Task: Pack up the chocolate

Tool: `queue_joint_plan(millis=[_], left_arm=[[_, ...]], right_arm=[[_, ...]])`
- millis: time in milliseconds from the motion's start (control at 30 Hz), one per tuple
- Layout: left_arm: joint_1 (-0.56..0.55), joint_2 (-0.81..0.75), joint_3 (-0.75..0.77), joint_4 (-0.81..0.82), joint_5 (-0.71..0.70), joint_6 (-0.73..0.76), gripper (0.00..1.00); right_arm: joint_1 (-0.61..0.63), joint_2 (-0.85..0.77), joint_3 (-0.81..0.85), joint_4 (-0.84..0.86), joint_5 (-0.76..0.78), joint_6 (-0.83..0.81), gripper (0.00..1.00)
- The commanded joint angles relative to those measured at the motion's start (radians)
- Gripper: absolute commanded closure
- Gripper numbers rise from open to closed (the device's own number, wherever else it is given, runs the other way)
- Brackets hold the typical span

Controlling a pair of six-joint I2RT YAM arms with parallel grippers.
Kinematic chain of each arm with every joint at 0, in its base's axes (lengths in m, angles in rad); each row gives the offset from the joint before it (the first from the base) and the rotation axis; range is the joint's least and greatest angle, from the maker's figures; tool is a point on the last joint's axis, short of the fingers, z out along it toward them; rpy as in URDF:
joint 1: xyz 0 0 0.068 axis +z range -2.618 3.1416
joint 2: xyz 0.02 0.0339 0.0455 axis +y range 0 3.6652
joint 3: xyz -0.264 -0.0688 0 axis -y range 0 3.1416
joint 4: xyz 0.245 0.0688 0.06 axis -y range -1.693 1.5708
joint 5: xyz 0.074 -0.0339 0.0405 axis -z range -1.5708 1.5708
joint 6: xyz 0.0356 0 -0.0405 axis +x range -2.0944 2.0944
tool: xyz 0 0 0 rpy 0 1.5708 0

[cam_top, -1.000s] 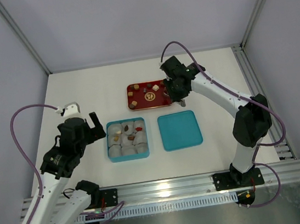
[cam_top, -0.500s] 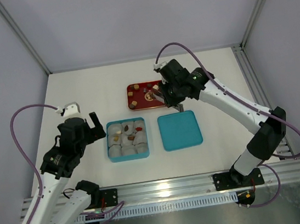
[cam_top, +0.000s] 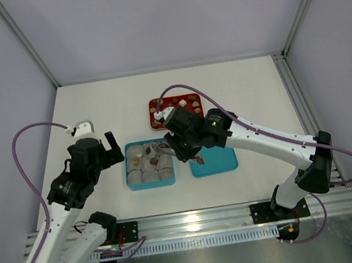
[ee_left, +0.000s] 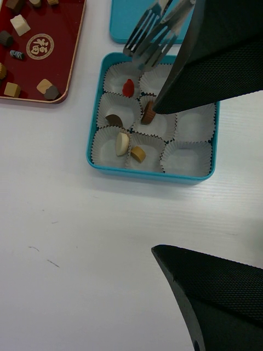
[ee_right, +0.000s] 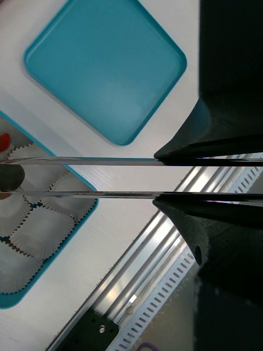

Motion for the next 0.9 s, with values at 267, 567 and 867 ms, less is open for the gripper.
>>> queue_joint_plan(millis=[267, 567, 867], left_arm=[[-0.002, -0.012, 0.007, 0.016, -0.016, -0.015, 0.00], [-0.002, -0.014, 0.007, 0.016, -0.016, -0.012, 0.00], [-0.004, -0.014, 0.007, 0.018, -0.016, -0.012, 0.00]], right_arm=[[0.054, 0.010, -0.052, -0.005, 0.030, 0.056, 0.68], [0.063, 0.054, -0.052, 0.012, 0.028, 0.053, 0.68], [0.064, 0.073, -0.060, 0.017, 0.033, 0.050, 0.63]])
